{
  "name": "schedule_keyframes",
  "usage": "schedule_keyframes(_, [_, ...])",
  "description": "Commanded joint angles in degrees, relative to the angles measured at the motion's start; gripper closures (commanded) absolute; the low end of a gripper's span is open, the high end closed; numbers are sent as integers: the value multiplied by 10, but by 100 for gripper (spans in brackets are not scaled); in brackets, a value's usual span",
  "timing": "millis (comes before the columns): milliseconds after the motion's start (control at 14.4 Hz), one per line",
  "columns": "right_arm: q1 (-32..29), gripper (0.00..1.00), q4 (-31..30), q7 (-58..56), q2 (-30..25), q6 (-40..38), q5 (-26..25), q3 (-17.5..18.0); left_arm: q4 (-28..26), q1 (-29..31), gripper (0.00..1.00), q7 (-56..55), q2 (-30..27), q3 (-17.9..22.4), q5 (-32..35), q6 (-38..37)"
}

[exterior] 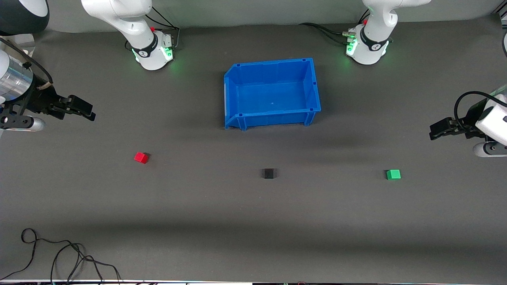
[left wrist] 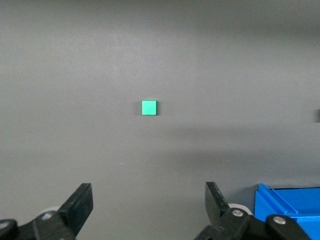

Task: Attach green and red cubes to black cube
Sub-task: 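Reach the right gripper to the red cube while the left gripper reaches the green cube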

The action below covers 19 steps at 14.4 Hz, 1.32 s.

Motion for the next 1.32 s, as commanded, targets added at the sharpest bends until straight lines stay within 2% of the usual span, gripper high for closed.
schedule_keyframes(0, [4,0,10,-8,9,2,-14,-5,-23,15,0,-25,-13,2,2,3])
schedule_keyframes(139, [1,0,8,-6,17,23,-13,-5,-39,18,0,-54,-14,3,3,7])
schedule_keyframes(277, [1,0,7,-3,34,34,-12,-5,-59,23,0,-131,-15,4,8,30])
schedule_keyframes(485, [-1,0,0,-1,71,55,-10,-6,-122,43,0,-191,-10,4,7,97])
schedule_keyframes(693, [-1,0,-24,-1,116,104,-5,-22,-175,76,0,-221,-9,4,-1,140])
schedule_keyframes(900, [0,0,-48,-1,161,154,-5,-26,-175,70,0,-363,27,1,7,154])
schedule_keyframes(1247, [0,1,-127,1,202,265,-5,-29,-172,66,0,-571,112,-1,-4,243])
